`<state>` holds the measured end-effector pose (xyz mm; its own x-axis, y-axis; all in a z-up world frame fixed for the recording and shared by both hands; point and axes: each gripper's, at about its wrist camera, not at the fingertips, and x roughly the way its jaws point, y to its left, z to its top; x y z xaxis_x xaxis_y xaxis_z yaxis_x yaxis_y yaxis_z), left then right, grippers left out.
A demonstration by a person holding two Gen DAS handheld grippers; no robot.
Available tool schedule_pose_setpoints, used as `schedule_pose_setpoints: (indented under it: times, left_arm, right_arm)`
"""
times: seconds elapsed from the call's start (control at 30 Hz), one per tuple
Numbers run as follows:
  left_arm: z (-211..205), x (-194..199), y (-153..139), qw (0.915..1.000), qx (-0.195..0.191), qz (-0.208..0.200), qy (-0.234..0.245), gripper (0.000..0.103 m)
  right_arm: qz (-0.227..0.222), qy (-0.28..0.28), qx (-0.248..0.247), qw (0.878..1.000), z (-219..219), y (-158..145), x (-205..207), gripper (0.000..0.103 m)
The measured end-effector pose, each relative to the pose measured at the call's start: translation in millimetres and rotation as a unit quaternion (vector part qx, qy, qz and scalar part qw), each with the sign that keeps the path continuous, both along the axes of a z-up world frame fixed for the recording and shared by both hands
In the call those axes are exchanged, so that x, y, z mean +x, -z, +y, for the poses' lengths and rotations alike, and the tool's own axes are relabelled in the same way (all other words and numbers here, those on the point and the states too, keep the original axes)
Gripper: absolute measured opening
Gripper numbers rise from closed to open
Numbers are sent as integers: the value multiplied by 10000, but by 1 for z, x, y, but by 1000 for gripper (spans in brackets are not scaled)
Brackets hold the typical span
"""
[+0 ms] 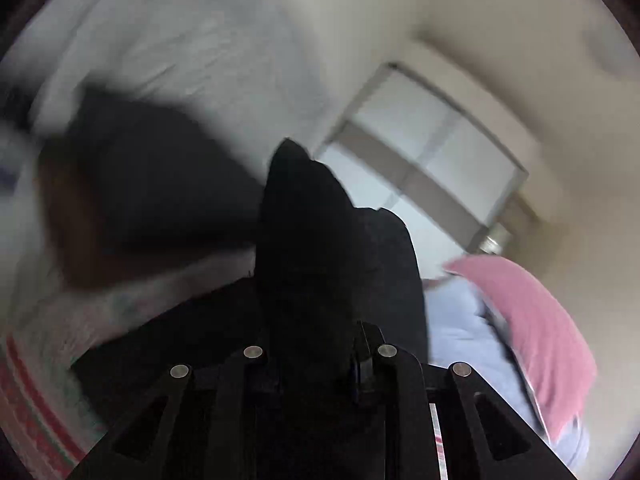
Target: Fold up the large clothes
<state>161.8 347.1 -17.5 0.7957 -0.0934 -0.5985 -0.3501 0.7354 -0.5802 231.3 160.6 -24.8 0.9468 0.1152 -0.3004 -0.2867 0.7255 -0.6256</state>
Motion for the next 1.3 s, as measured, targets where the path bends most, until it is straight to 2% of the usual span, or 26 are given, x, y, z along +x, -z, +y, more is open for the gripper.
schedule_pose_setpoints:
  times: [0.07,0.1,0.13,0.2,0.27,0.33,0.37,0.43,0.53,0.63,0.67,0.73,0.8,0.87,0.9,0.93,1.0,1.07,1.13,1.3]
  left_arm:
    - [3,-1,4,9999,-96,25,23,93]
    - [1,1,6,9999,-96,53,50,93]
    - [0,3,8,9999,-86,92,81,93]
    - [-5,7,8,9997,-35,132,190,93]
    - [-13,11,7,9993,89,118,347,93]
    - [-21,15,6,9987,185,124,449,93]
    - [-28,19,6,9982,190,109,560,93]
    - [-39,24,6,9970,191,124,746,93]
    - [-59,34,8,9938,219,203,1075,93]
    - [-80,42,6,9900,482,245,1300,93]
    - [-87,45,6,9886,587,258,1360,93]
    - [-100,52,8,9851,784,318,1498,93]
    - [-114,61,14,9807,1012,494,1598,93]
    - [-124,71,23,9755,1255,775,1633,92]
    - [-127,76,29,9721,1383,967,1631,85]
    - [-130,79,36,9693,1447,1123,1638,73]
    - [-130,81,46,9685,1255,1278,1730,71]
    - [-131,78,48,9686,947,1168,1979,66]
    - [-136,74,50,9663,856,1110,2157,61]
    - [-156,67,65,9571,1414,1363,2130,61]
  right_arm:
    - [848,-330,-579,9942,35,70,2,21]
    - [848,-353,-718,9932,40,90,-2,22]
    - [609,-411,-742,9945,38,99,-8,22]
    - [655,-430,-558,9954,28,94,-12,26]
    - [1069,-509,-358,9923,14,73,-8,31]
    - [1274,-651,-385,9890,3,57,-10,48]
    - [1258,-800,-398,9880,-5,47,-17,52]
    - [1091,-1026,-421,9878,-27,32,-37,71]
    - [773,-1042,-777,9885,-54,30,-52,77]
    - [409,-652,-1672,9829,-90,61,-48,77]
    - [411,-549,-1825,9808,-102,70,-43,77]
    - [452,-395,-1973,9785,-120,86,-36,77]
    - [198,-357,-1947,9800,-131,95,-34,76]
    - [84,-309,-1702,9849,-134,95,-30,65]
    - [61,-310,-1606,9865,-135,93,-26,51]
    - [-49,-248,-1616,9865,-136,94,-24,32]
    - [-274,-142,-2109,9770,-137,100,-18,26]
    - [-205,-72,-2258,9739,-149,100,-20,23]
    - [-139,31,-2309,9729,-156,104,-17,22]
    - [-86,-71,-2688,9631,-152,124,-19,23]
